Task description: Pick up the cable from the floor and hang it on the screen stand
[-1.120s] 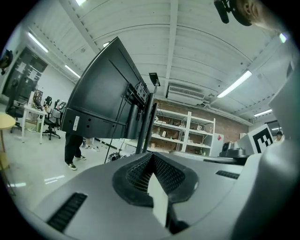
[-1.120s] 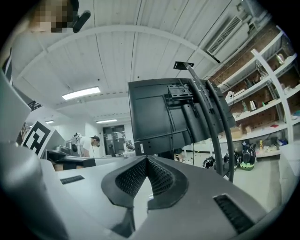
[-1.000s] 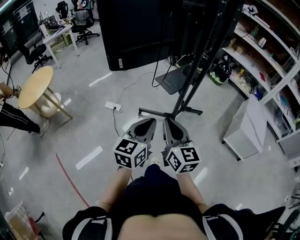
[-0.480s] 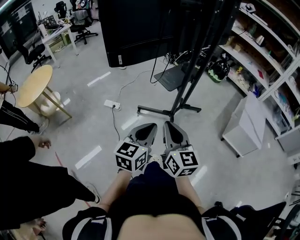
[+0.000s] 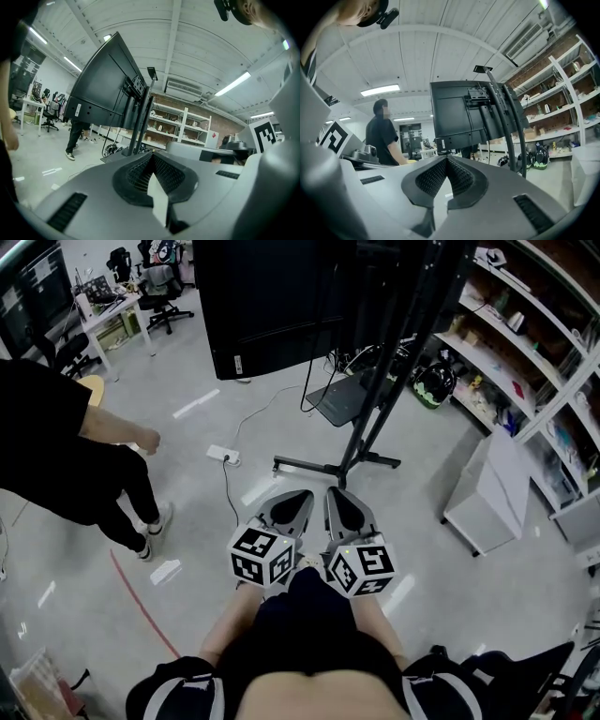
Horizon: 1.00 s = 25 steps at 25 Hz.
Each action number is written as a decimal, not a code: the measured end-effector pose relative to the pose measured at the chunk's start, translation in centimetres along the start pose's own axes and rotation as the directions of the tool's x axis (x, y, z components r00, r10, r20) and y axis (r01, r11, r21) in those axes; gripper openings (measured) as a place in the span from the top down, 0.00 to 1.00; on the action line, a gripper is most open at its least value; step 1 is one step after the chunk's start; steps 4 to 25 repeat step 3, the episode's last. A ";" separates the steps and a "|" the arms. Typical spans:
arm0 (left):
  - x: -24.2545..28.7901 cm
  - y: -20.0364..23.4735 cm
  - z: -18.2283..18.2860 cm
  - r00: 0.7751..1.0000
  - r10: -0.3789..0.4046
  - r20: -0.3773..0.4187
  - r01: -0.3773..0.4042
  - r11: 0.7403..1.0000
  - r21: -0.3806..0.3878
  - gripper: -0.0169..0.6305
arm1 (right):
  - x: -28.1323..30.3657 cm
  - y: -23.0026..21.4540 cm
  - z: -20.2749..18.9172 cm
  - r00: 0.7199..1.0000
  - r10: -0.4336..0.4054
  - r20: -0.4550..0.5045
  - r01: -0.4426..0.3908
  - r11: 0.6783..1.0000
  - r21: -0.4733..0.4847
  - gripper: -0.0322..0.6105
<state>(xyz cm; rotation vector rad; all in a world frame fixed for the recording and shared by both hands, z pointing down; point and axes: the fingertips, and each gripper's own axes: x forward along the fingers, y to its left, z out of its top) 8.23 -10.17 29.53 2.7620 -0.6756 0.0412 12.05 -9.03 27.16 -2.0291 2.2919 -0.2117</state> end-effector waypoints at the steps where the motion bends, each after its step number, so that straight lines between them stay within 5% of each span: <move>1: 0.0 0.0 0.0 1.000 0.000 -0.001 0.000 1.000 0.000 0.97 | 0.0 0.0 0.0 1.000 0.000 -0.001 0.000 1.000 0.000 0.92; 25: 0.0 0.0 0.0 1.000 0.001 -0.003 -0.001 1.000 -0.001 0.97 | 0.0 0.1 0.1 1.000 0.000 -0.004 0.000 1.000 0.000 0.92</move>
